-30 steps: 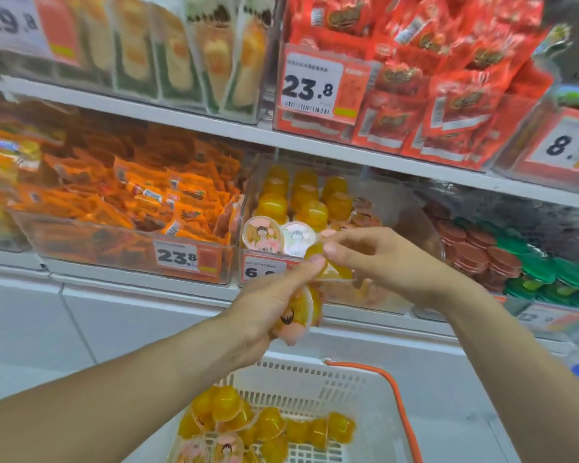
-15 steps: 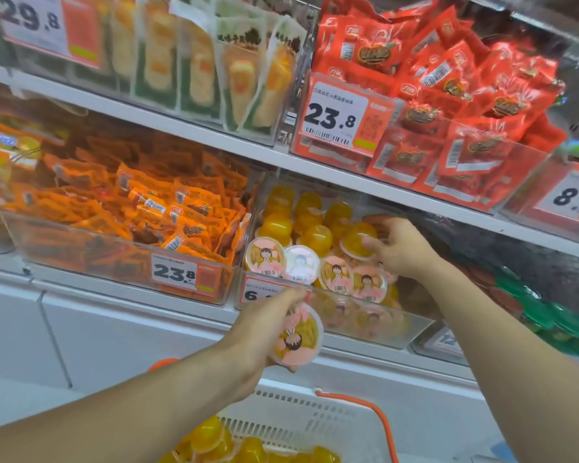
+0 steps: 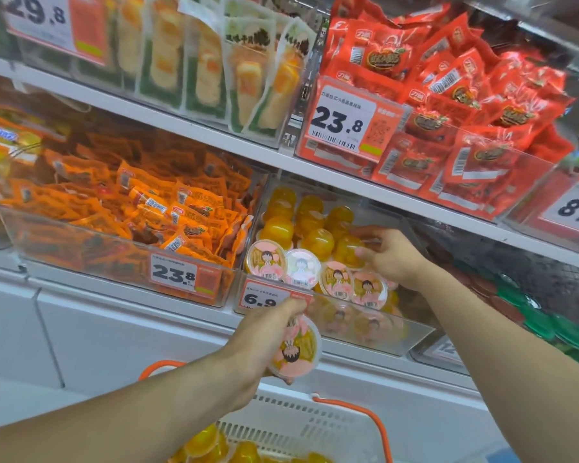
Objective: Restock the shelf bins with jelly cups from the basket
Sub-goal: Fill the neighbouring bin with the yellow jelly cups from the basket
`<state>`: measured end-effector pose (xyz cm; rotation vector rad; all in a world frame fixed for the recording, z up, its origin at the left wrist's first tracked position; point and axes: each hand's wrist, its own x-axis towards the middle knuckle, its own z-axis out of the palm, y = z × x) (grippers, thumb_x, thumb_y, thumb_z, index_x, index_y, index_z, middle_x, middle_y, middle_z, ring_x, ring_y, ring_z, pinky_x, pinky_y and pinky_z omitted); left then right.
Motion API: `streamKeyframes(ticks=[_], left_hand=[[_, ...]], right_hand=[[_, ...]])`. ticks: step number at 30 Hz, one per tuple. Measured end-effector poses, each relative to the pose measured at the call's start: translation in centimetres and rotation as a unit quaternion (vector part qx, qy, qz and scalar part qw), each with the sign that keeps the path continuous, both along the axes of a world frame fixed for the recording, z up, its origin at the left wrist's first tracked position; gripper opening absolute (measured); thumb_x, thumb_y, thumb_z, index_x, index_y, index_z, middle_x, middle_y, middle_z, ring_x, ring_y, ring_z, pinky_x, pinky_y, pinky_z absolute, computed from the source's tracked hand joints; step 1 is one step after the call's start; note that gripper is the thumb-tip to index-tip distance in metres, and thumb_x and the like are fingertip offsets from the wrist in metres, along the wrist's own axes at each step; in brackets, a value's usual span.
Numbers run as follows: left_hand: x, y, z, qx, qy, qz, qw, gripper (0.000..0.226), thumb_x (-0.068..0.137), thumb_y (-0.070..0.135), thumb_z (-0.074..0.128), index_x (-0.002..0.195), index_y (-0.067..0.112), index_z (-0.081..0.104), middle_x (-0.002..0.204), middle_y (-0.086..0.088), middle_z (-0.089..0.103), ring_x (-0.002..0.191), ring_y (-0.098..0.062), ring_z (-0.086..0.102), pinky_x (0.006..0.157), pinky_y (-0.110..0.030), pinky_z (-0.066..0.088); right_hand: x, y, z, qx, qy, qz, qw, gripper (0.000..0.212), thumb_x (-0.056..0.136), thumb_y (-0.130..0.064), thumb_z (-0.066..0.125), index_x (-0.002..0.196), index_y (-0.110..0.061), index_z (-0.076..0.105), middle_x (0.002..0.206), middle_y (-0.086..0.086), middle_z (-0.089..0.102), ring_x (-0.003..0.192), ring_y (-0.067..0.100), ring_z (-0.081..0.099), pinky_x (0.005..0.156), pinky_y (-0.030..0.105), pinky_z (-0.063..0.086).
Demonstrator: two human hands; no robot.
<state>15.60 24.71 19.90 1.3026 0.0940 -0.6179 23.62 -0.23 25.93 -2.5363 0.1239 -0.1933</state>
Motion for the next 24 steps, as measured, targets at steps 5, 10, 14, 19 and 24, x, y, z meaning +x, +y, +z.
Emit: streamKeyframes(ticks=[5,10,14,19,24], left_hand=[[-0.2,-0.1,0.0,0.010,-0.003,-0.006,1.000,0.027,0.090,0.039,0.064,0.101,0.014,0.066,0.085,-0.012,0.067,0.066,-0.029,0.065,0.045,-0.028,0.045],[-0.4,0.0,0.0,0.014,-0.006,-0.013,1.000,0.024,0.090,0.037,0.065,0.101,0.016,0.066,0.096,-0.016,0.070,0.072,-0.032,0.066,0.047,-0.030,0.047],[-0.6,0.2,0.1,0.021,-0.004,-0.018,1.000,0.024,0.090,0.037,0.065,0.101,0.015,0.067,0.088,-0.012,0.068,0.070,-0.031,0.065,0.047,-0.029,0.046],[-0.8,0.2,0.3,0.034,-0.005,-0.023,0.999,0.026,0.090,0.038,0.065,0.105,0.018,0.066,0.094,-0.012,0.069,0.072,-0.031,0.066,0.047,-0.029,0.046],[-0.7,0.4,0.8,-0.023,0.026,-0.025,0.999,0.035,0.099,0.040,0.048,0.109,0.010,0.064,0.095,-0.017,0.068,0.072,-0.032,0.064,0.049,-0.029,0.045]], right_hand=[[0.0,0.0,-0.1,0.035,-0.021,-0.025,0.999,0.038,0.092,-0.017,0.070,0.129,-0.015,0.062,0.122,0.000,0.065,0.113,0.013,0.060,0.087,0.021,0.049],[-0.3,-0.2,-0.2,-0.092,0.064,-0.104,0.988,0.053,0.092,-0.044,0.065,0.130,-0.007,0.057,0.121,0.010,0.066,0.111,0.028,0.062,0.097,0.039,0.050],[-0.8,-0.5,-0.3,-0.086,0.096,-0.110,0.985,0.056,0.092,-0.047,0.065,0.133,-0.009,0.058,0.124,0.009,0.066,0.108,0.027,0.064,0.094,0.043,0.054],[-1.0,-0.4,-0.2,-0.075,0.114,-0.123,0.983,0.055,0.091,-0.048,0.065,0.131,-0.011,0.061,0.122,0.009,0.067,0.106,0.027,0.066,0.093,0.043,0.055],[-4.8,2.9,0.5,-0.087,-0.162,-0.110,0.977,0.012,0.093,-0.029,0.063,0.096,-0.019,0.069,0.092,-0.001,0.070,0.083,0.013,0.063,0.078,0.032,0.053]])
